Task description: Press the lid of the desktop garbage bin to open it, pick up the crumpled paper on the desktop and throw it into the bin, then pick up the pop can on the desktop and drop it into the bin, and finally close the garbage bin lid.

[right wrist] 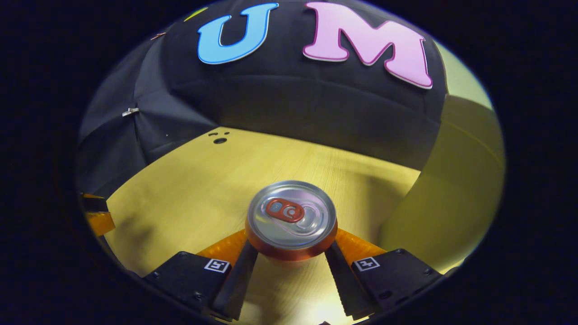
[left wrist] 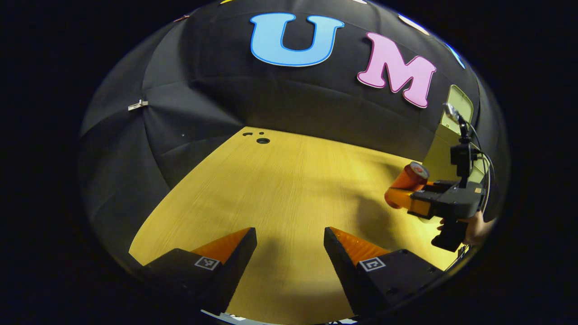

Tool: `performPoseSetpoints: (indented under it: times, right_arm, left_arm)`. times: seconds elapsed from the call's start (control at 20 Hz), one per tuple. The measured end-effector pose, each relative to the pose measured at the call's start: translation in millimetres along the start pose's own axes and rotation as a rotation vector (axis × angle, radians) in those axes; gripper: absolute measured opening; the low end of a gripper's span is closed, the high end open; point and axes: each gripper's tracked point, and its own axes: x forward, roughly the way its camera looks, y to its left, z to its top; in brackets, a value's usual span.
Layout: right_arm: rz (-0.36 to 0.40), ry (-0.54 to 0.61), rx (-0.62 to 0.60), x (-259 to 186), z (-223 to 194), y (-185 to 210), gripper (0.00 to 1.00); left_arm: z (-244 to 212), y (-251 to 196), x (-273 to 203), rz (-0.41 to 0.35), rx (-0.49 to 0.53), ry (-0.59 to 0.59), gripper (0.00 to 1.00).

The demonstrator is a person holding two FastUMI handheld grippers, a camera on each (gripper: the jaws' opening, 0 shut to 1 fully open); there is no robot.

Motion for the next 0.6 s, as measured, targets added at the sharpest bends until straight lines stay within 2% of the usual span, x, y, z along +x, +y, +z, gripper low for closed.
performPoseSetpoints:
  times: [0.3,0.6]
  right_arm:
    - [0.005,-0.124,-0.058,-55.4,63.3,-13.9,0.84]
    - [0.006,-0.248,-0.008,-114.3,124.9,-23.1,0.83]
  left_arm:
    - [5.9,-24.2,1.8,-0.054,0.025,-0.008,0.96]
    - [13.9,-50.9,2.8,-0.123,0.093,-0.011,0.96]
